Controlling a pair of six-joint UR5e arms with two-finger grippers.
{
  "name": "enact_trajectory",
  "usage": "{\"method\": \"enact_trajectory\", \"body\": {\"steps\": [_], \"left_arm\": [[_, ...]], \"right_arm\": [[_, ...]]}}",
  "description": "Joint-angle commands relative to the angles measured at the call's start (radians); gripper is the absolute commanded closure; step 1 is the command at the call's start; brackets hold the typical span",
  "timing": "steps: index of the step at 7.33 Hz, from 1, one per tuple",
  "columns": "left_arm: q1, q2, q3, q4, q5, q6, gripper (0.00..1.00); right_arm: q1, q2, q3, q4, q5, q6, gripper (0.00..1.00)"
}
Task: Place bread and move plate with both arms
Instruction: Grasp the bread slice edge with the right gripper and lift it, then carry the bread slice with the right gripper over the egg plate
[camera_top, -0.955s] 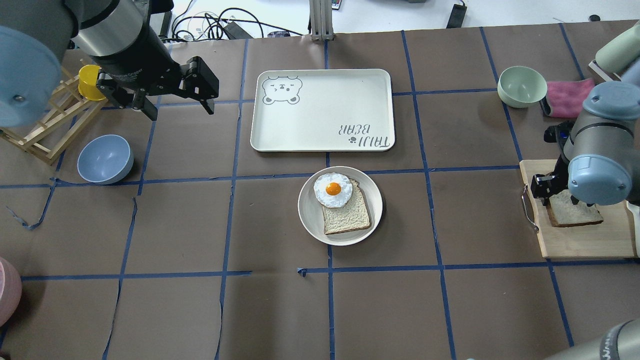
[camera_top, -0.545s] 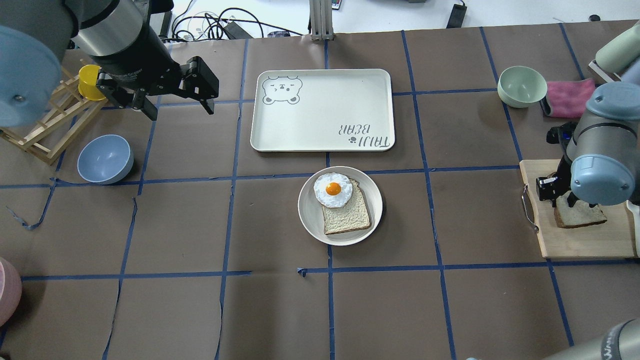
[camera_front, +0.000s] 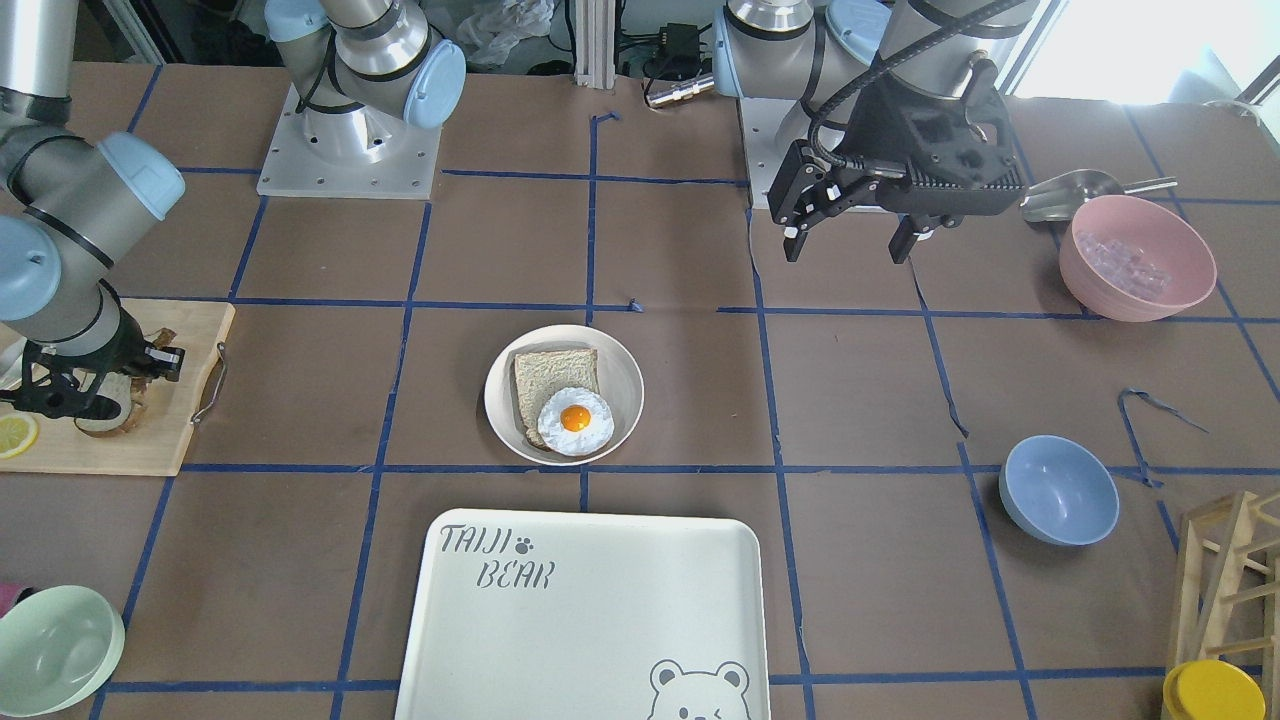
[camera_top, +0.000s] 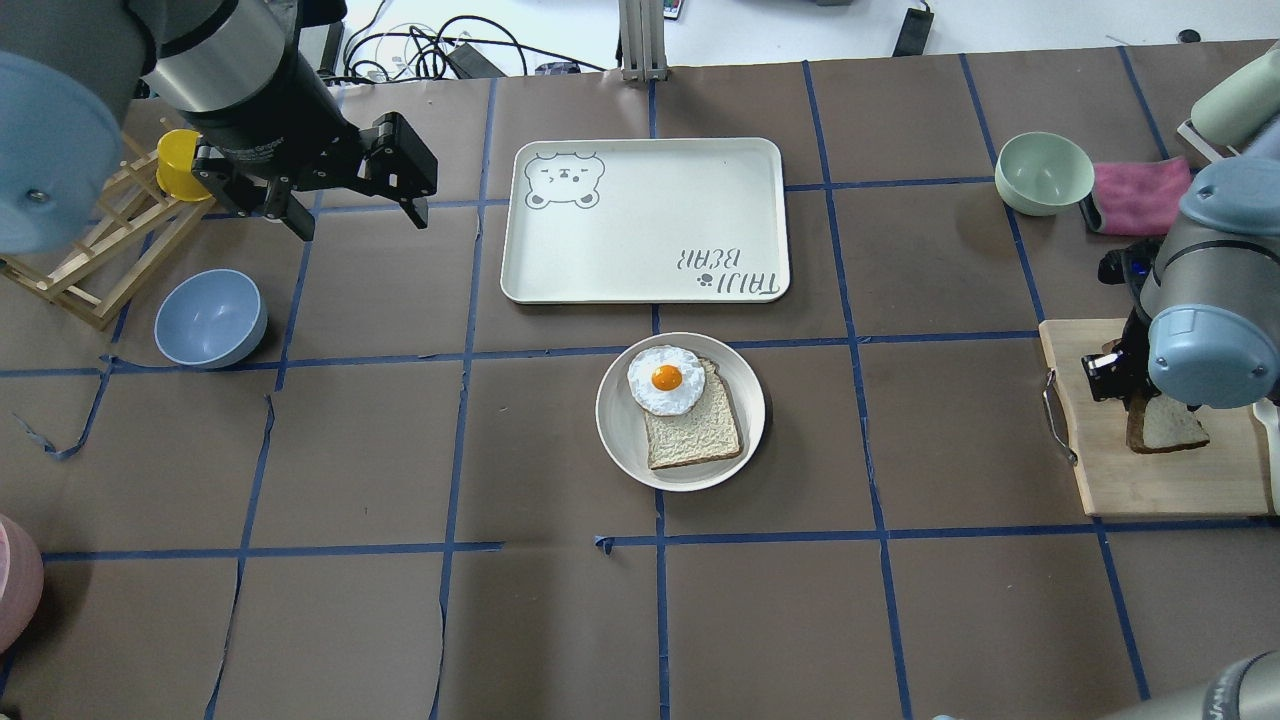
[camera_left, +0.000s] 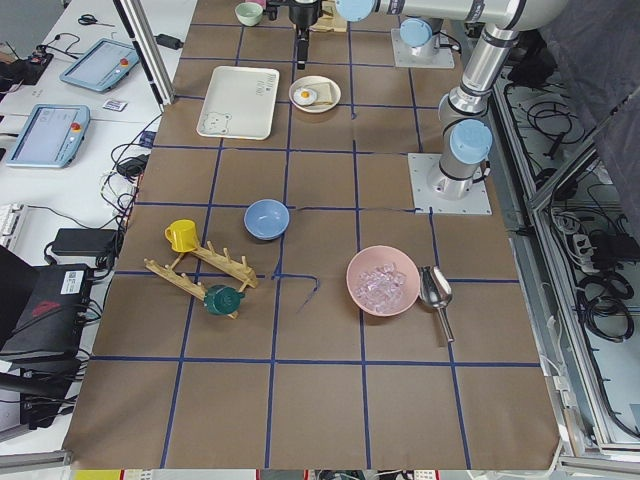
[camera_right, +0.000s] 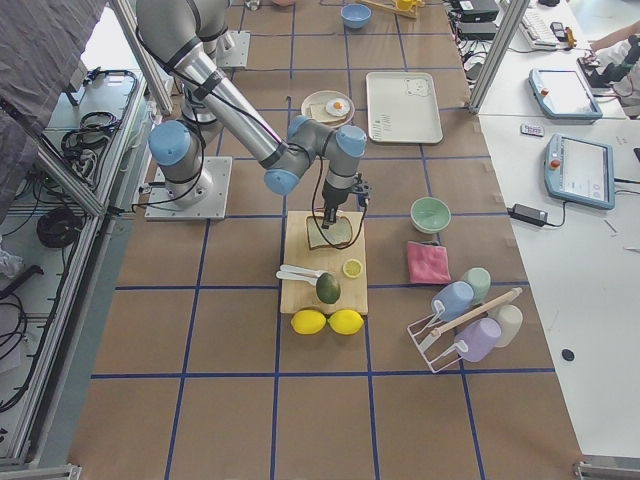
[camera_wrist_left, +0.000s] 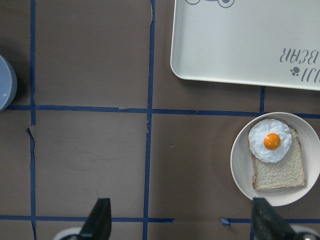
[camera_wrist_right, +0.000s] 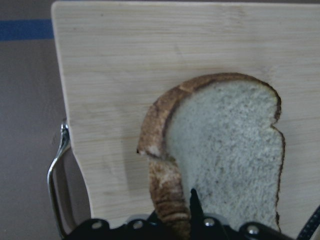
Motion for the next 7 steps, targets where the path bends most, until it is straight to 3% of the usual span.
{"method": "enact_trajectory", "body": {"steps": [1,3,5,7], "left_arm": [[0.008,0.000,0.000,0.000,0.000,0.000,0.00],[0.010,0.000,0.001,0.000,0.000,0.000,0.00],[0.010,0.000,0.001,0.000,0.000,0.000,0.00],[0.010,0.002,0.001,0.000,0.000,0.000,0.00]], "right_arm": [[0.012,-0.070,-0.009,0.052,0.005,0.006,1.00],[0.053,-0.116,-0.021,0.056,0.010,0.020,1.00],[0.206,-0.121,-0.192,0.332,0.013,0.216,1.00],[0.452,-0.109,-0.286,0.437,0.039,0.529,1.00]]}}
